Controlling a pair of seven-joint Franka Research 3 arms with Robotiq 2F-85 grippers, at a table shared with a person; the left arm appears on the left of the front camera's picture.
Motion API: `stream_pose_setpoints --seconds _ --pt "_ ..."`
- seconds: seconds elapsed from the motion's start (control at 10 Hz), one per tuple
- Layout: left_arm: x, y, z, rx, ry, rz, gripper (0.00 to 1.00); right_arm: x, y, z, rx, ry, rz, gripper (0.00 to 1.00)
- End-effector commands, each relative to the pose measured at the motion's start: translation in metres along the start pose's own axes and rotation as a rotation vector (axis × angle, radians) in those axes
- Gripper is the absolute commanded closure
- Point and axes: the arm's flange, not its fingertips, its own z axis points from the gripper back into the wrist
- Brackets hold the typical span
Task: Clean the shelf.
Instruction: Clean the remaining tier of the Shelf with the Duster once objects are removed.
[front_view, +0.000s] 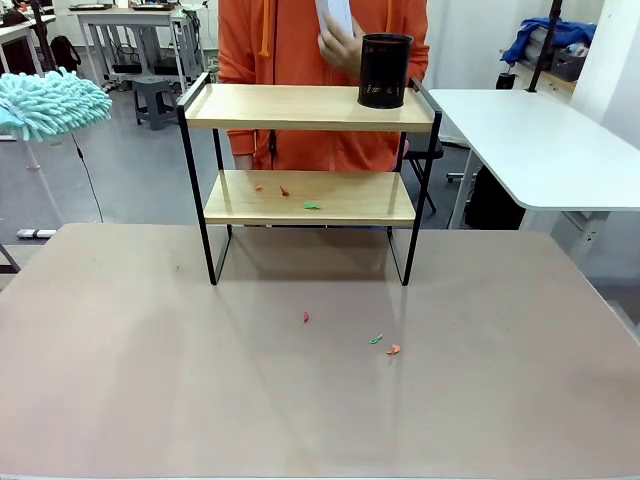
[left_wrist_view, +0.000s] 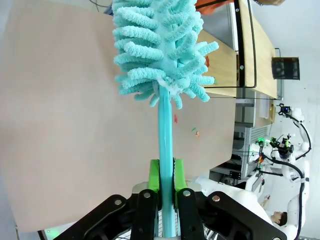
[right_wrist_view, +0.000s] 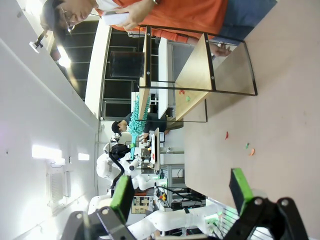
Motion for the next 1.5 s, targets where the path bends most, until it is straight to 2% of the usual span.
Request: stream_pose_setpoints --seconds 0.0,0.1,0.3,0.5,0.7,0.9,1.1,1.2,1.3,1.4 --pt "-0.002 -0.001 0.002 0.004 -0.006 -0.006 0.88 0.002 0.001 -0.001 0.019 -0.011 0.026 0.0" --pt "0.0 0.0 0.0 0.0 0.0 0.0 0.88 0.002 0.001 -0.001 0.019 -0.011 0.026 0.0" --pt "-0.046 -0.035 0.029 -0.279 0.161 -0.207 0.88 0.002 0.001 -0.001 0.019 -0.011 0.026 0.0" --pt "-0.085 -0.042 0.056 -0.512 0.24 -0.333 0.88 0.002 0.001 -0.001 0.019 -0.011 0.026 0.0" --pt "-0.119 -0.053 0.057 -0.6 0.429 -0.499 0.88 0.002 0.001 -0.001 0.019 -0.011 0.026 0.0" --pt "-0.141 -0.07 0.025 -0.532 0.617 -0.595 0.88 0.002 0.001 -0.001 0.019 -0.011 0.026 0.0" --pt "-0.151 -0.073 -0.014 -0.405 0.779 -0.587 0.88 0.002 0.001 -0.001 0.019 -0.011 0.026 0.0" --pt "-0.155 -0.07 -0.032 -0.345 0.82 -0.557 0.88 0.002 0.001 -0.001 0.019 -0.011 0.026 0.0" --pt "-0.156 -0.065 -0.047 -0.226 0.667 -0.482 0.88 0.002 0.001 -0.001 0.019 -0.011 0.026 0.0" --pt "-0.153 -0.062 -0.043 -0.107 0.49 -0.437 0.88 0.002 0.001 -0.001 0.019 -0.011 0.026 0.0"
